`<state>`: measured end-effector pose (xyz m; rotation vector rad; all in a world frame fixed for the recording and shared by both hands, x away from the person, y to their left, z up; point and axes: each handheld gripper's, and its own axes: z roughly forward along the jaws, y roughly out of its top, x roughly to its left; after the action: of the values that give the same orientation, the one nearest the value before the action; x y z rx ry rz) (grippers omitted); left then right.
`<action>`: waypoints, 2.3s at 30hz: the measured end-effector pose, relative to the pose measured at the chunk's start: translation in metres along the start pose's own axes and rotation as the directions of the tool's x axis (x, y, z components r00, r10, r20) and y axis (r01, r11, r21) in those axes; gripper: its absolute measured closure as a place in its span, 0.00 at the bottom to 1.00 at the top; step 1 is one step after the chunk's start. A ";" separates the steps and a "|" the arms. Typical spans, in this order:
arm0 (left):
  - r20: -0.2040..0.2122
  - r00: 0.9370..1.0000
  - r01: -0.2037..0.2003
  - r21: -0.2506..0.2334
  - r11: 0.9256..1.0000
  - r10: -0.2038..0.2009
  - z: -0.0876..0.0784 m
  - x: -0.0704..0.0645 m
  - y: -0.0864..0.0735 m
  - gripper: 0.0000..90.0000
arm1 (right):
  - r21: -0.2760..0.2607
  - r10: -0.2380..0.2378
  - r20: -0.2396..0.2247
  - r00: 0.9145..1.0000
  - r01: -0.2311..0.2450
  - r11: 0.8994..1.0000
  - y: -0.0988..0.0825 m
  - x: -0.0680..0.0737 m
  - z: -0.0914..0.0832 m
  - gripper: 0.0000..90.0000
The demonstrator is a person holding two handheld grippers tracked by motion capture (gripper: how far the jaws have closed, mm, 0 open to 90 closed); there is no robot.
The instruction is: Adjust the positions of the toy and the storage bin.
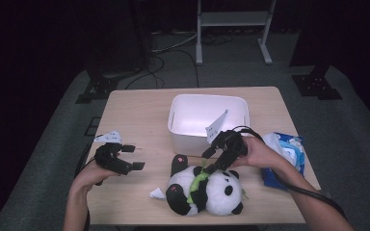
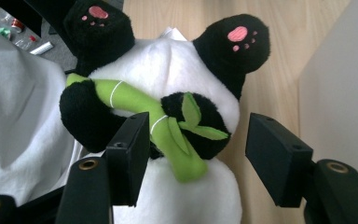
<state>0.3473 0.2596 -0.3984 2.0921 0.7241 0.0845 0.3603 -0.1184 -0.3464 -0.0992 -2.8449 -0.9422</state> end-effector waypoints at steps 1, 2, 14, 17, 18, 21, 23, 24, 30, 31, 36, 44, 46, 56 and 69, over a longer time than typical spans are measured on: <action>0.000 1.000 0.000 -0.001 1.000 0.000 0.000 0.000 0.000 0.10 | 0.002 -0.003 0.000 1.000 0.003 1.000 0.000 0.000 0.001 0.42; 0.000 1.000 0.000 -0.002 1.000 0.000 0.000 0.000 0.000 0.10 | 0.007 -0.003 -0.003 1.000 0.003 1.000 0.000 0.000 0.003 0.41; -0.003 1.000 -0.001 -0.003 1.000 0.001 -0.001 0.000 0.000 0.10 | 0.047 -0.004 -0.035 0.999 0.006 0.999 0.001 0.002 0.020 0.36; -0.003 1.000 0.001 -0.003 1.000 -0.001 -0.001 0.000 0.000 0.10 | 0.051 -0.008 -0.039 0.999 0.010 0.999 0.001 0.001 0.022 0.35; -0.003 1.000 0.002 -0.004 1.000 -0.002 -0.001 0.001 0.000 0.10 | 0.053 -0.007 -0.040 0.999 0.009 0.999 0.001 0.001 0.023 0.35; -0.004 1.000 0.003 -0.005 1.000 -0.003 -0.002 0.001 0.000 0.10 | 0.078 -0.007 -0.047 0.999 0.010 0.997 0.001 0.001 0.031 0.34; -0.004 1.000 0.005 -0.006 1.000 -0.005 -0.002 0.001 -0.001 0.10 | 0.090 -0.002 -0.055 0.998 0.007 0.996 0.001 0.002 0.036 0.33; -0.004 1.000 0.005 -0.007 1.000 -0.005 -0.002 0.001 -0.001 0.10 | 0.092 -0.006 -0.055 0.998 0.011 0.996 0.001 0.002 0.038 0.33; -0.006 1.000 0.004 -0.010 1.000 -0.004 -0.003 0.001 -0.001 0.10 | 0.106 0.003 -0.067 0.998 0.004 0.994 0.002 0.001 0.044 0.36; -0.007 1.000 0.005 -0.012 1.000 -0.005 -0.004 0.001 -0.001 0.10 | 0.107 0.005 -0.066 0.998 0.002 0.994 0.002 0.001 0.044 0.38; -0.007 1.000 0.007 -0.011 1.000 -0.007 -0.003 0.001 -0.001 0.10 | 0.109 -0.018 -0.065 0.998 0.025 0.994 0.002 0.005 0.045 0.47; -0.008 1.000 0.011 -0.012 1.000 -0.011 -0.004 0.002 -0.001 0.10 | 0.105 -0.045 -0.054 0.998 0.051 0.993 0.002 0.010 0.043 0.57; -0.007 1.000 0.013 -0.016 1.000 -0.014 -0.004 0.003 -0.002 0.10 | 0.108 -0.045 -0.052 0.998 0.051 0.993 0.002 0.010 0.042 0.59; -0.006 1.000 0.020 -0.029 0.999 -0.020 -0.007 0.004 -0.003 0.10 | 0.104 -0.064 -0.032 0.997 0.067 0.992 0.004 0.013 0.038 0.63; -0.009 0.999 0.032 -0.034 0.999 -0.032 -0.008 0.006 -0.005 0.10 | 0.101 -0.086 0.018 0.996 0.083 0.991 0.016 0.017 0.020 0.64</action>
<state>0.3475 0.2706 -0.3984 2.0485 0.7566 0.0891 0.3427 -0.0937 -0.3504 0.0221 -2.9312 -0.8171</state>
